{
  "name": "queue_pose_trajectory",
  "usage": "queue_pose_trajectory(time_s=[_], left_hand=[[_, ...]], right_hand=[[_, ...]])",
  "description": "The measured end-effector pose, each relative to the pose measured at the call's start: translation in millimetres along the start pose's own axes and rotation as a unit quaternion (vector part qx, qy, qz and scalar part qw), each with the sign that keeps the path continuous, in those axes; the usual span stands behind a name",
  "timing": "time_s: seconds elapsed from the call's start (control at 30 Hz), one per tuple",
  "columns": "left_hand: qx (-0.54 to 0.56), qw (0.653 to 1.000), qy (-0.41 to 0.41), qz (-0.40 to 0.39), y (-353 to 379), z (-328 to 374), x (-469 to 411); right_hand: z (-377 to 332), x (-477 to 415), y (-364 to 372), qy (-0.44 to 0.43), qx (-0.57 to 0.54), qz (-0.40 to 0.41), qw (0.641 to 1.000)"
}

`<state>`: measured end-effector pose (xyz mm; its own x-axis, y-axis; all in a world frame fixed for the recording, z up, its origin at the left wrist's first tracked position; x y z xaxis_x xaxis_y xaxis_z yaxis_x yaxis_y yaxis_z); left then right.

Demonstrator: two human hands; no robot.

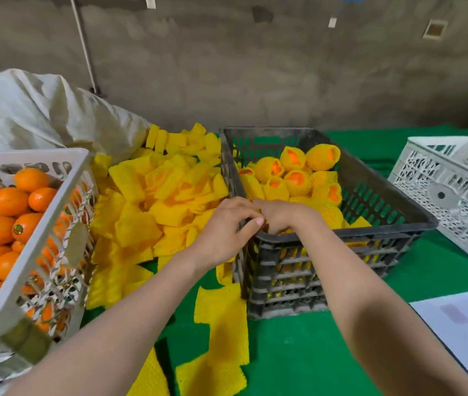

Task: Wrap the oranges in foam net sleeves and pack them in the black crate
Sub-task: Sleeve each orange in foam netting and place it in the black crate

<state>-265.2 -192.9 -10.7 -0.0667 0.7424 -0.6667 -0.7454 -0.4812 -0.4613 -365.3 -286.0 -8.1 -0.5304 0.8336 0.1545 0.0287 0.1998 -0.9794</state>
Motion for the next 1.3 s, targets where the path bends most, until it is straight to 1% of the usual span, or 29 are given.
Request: queue_pose_trajectory(time_s=[0.17, 0.2, 0.27, 0.33, 0.4, 0.47, 0.53, 0.6, 0.63, 0.67, 0.73, 0.8, 0.87, 0.9, 0.97, 1.07, 1.1, 1.13, 1.17, 1.2, 1.23, 1.27, 1.3], left_hand=[[0.016, 0.999, -0.026, -0.033, -7.2, -3.6, 13.4], [0.015, 0.999, -0.031, -0.026, -12.7, -5.0, 16.8], [0.001, 0.999, -0.044, 0.027, -34.4, -10.8, 22.4], [-0.01, 0.995, -0.062, 0.083, -64.0, -16.8, 26.7], [-0.031, 0.991, -0.071, 0.113, -96.9, -23.2, 28.7], [-0.051, 0.985, -0.087, 0.142, -130.9, -30.0, 29.2], [-0.06, 0.976, -0.105, 0.184, -164.2, -36.6, 31.2], [-0.072, 0.962, -0.12, 0.234, -196.2, -43.5, 38.5], [-0.084, 0.954, -0.125, 0.261, -213.0, -47.6, 44.5], [-0.096, 0.943, -0.127, 0.292, -231.3, -52.8, 52.1], [-0.107, 0.916, -0.142, 0.359, -270.1, -65.3, 70.3], [-0.102, 0.888, -0.17, 0.416, -311.6, -82.1, 90.4], [-0.081, 0.868, -0.196, 0.448, -339.0, -96.5, 102.3], [-0.077, 0.863, -0.205, 0.456, -352.9, -103.7, 106.6], [-0.083, 0.861, -0.215, 0.454, -373.7, -116.2, 109.5], [-0.085, 0.865, -0.224, 0.44, -392.1, -138.3, 108.5], [-0.102, 0.87, -0.23, 0.425, -394.7, -146.1, 106.4], [-0.147, 0.879, -0.233, 0.388, -396.1, -154.7, 103.4], [-0.219, 0.893, -0.228, 0.32, -395.2, -163.9, 99.6], [-0.304, 0.901, -0.214, 0.223, -391.1, -173.2, 96.5], [-0.377, 0.898, -0.199, 0.111, -384.2, -183.3, 95.6], [-0.425, 0.885, -0.192, 0.003, -376.2, -192.4, 97.8], [-0.444, 0.871, -0.19, -0.09, -369.1, -200.8, 101.5]], right_hand=[[4.0, -1.2, 5.8, 0.015, -0.037, 0.046, 0.998], [5.2, 1.1, 4.8, 0.017, -0.047, 0.075, 0.996], [3.1, 3.9, -1.7, 0.003, -0.062, 0.177, 0.982], [-0.1, 8.6, -11.3, -0.007, -0.087, 0.292, 0.952], [-6.8, 11.6, -21.2, -0.015, -0.101, 0.388, 0.916], [-21.2, 13.9, -34.4, -0.025, -0.109, 0.484, 0.868], [-52.2, 17.6, -48.0, -0.058, -0.166, 0.562, 0.808], [-100.7, 21.9, -51.1, -0.124, -0.231, 0.598, 0.757], [-130.1, 23.6, -46.2, -0.158, -0.251, 0.599, 0.744], [-161.1, 24.8, -37.1, -0.19, -0.267, 0.587, 0.74], [-220.6, 21.4, -11.1, -0.248, -0.285, 0.538, 0.754], [-276.8, 11.0, 16.0, -0.295, -0.29, 0.464, 0.783], [-312.5, -3.2, 34.2, -0.311, -0.291, 0.389, 0.817], [-330.7, -11.9, 39.4, -0.312, -0.296, 0.367, 0.825], [-361.7, -29.0, 41.6, -0.302, -0.296, 0.347, 0.837], [-396.9, -56.9, 39.6, -0.28, -0.256, 0.36, 0.853], [-405.9, -66.8, 40.8, -0.272, -0.228, 0.349, 0.867], [-414.0, -77.7, 43.4, -0.266, -0.19, 0.323, 0.888], [-421.2, -88.4, 47.1, -0.261, -0.144, 0.284, 0.911], [-427.8, -99.8, 51.3, -0.257, -0.095, 0.239, 0.932], [-434.1, -111.4, 55.1, -0.252, -0.049, 0.198, 0.946], [-439.6, -123.7, 57.9, -0.246, -0.011, 0.168, 0.954], [-445.3, -137.5, 59.4, -0.238, 0.015, 0.153, 0.959]])
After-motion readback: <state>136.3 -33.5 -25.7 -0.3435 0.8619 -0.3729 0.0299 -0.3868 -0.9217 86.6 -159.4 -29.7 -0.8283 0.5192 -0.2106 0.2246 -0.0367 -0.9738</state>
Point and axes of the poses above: each hand's wrist, its own x-axis away from the middle knuckle, its own y-axis out of the palm, z = x × y, the point moved 3 cm from there along -x, towards the middle knuckle, and after that the axes turned 15 degrees about z, right-handed, at the moved point
